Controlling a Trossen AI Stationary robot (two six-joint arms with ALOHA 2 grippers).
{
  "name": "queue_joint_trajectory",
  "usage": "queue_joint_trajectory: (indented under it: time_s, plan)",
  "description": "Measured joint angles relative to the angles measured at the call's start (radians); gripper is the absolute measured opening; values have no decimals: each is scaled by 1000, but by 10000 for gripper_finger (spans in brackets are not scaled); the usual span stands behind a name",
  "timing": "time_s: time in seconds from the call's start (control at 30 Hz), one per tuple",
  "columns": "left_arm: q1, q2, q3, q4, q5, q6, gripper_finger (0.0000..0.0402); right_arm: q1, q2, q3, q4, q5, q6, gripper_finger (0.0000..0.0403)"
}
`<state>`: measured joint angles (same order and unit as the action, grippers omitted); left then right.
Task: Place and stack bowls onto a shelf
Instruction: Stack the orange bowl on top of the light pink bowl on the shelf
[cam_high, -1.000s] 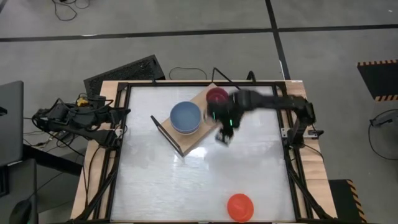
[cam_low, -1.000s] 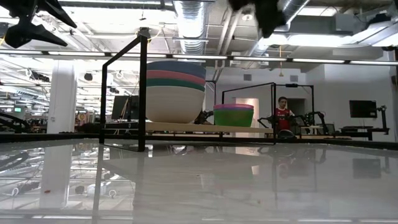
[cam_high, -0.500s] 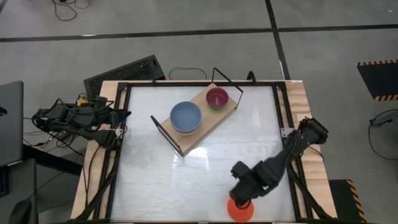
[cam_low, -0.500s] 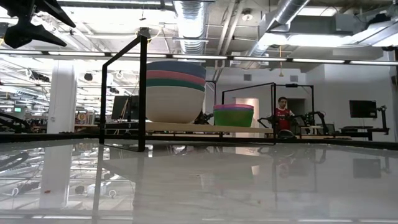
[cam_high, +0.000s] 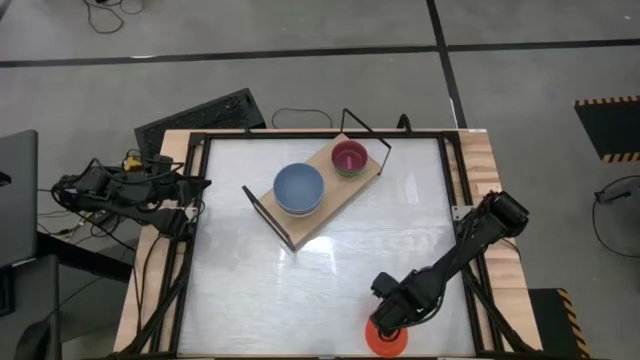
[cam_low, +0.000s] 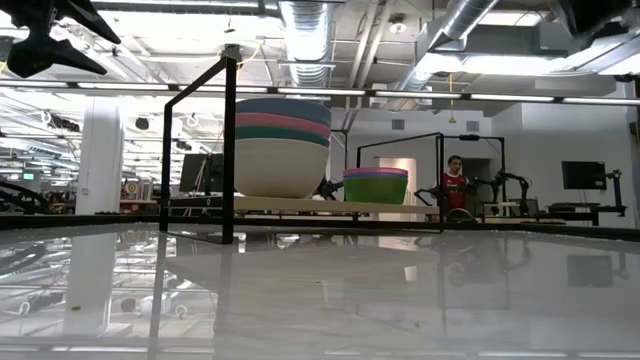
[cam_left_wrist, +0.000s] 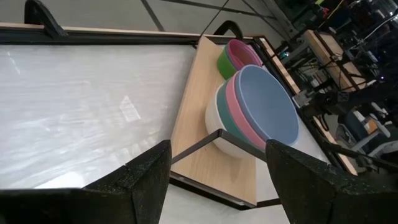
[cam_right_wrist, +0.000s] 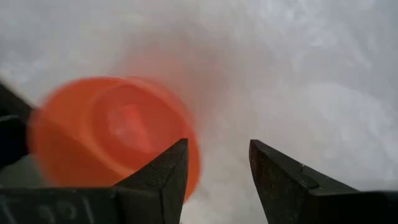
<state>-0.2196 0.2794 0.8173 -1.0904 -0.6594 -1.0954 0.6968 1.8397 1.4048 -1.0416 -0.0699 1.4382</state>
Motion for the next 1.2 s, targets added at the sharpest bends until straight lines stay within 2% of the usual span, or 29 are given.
queue_joint_trajectory:
  time_s: [0.27, 0.5, 0.6, 0.73, 0.83, 0.93, 1.07, 1.2]
  plan:
    - [0, 0, 0, 0, -1, -6, 245, 6, 0, -109, 168, -39, -41, 194]
    - [0, 0, 0, 0, -8, -8, 245, 8, 0, -199, 239, -39, -41, 185]
    - [0, 0, 0, 0, -8, -8, 245, 6, 0, -227, 281, -41, -51, 140]
    - [0, 0, 0, 0, -7, -8, 245, -7, 0, -231, 286, -64, -54, 29]
    - [0, 0, 0, 0, -7, -8, 245, -29, -11, -217, 269, -66, -52, 22]
    - [0, 0, 0, 0, -6, -8, 245, -96, -33, -180, 229, -67, -55, 22]
    - [0, 0, 0, -1, -7, -8, 245, -251, -89, -112, 111, -51, -66, 22]
    - [0, 0, 0, -1, -8, -8, 245, -443, -156, -44, -77, 80, -114, 22]
